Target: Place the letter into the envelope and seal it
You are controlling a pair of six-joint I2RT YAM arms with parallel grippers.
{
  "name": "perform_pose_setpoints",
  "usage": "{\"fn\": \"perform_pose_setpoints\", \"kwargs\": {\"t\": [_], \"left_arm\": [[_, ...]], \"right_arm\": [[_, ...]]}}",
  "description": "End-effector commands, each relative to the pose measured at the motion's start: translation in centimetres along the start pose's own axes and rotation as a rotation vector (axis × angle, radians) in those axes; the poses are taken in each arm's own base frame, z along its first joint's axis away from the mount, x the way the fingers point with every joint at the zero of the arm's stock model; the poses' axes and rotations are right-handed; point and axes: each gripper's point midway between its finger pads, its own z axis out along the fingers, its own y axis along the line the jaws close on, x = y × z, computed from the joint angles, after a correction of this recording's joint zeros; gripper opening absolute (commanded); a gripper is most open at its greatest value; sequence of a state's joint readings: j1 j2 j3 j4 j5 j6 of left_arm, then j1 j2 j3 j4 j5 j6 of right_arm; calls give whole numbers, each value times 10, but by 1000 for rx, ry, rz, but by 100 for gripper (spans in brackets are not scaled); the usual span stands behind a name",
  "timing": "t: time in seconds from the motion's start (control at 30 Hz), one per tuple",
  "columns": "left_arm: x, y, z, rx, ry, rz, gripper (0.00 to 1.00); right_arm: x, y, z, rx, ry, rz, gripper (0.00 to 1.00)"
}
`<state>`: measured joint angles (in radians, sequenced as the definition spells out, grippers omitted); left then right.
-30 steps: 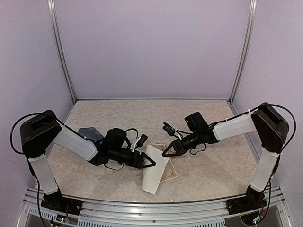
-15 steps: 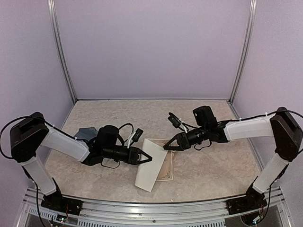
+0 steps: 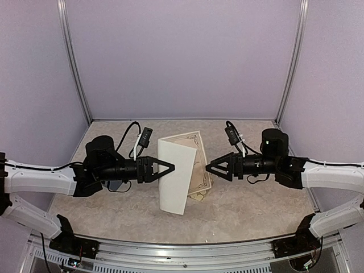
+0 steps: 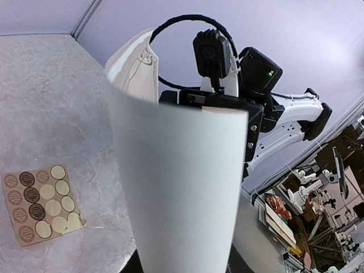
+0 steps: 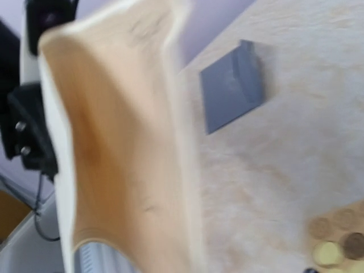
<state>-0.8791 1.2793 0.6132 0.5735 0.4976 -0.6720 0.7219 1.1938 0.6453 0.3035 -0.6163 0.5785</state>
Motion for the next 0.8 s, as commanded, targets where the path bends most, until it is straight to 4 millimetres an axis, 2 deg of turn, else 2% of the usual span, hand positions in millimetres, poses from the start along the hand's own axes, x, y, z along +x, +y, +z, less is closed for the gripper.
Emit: {"fn": "perform_pose_setpoints", "kwargs": {"t": [0.0,0.2,0.27,0.33,0.4,0.47,0.6,0.77], "left_arm": [[-8,-12,0,-3,-6,19,30],[-8,-29,-2,41,-1,32,30],[-7,-33,-3,54,-1,34,30],[-8,-36,-3,59,-7,36,30],[-11,-39,-4,63,-21,42,30],[-14,-40,-4,60,-40,45,32],[-24,-43,-5,60,-100,58,44],[-32,-46,-3,67,-136,65,48]], "right_arm": [[-6,30,11,-81,-28,-44,83],[-9,39,19,-133,-31,-51,67],[-9,40,22,-142,-28,-50,57],[-9,42,24,-154,-24,-51,40],[-7,47,26,-178,-23,-53,16],[-8,52,28,-198,-29,-55,0],[-7,63,31,-227,-53,-44,0],[-7,70,32,-246,-98,-19,0]]}}
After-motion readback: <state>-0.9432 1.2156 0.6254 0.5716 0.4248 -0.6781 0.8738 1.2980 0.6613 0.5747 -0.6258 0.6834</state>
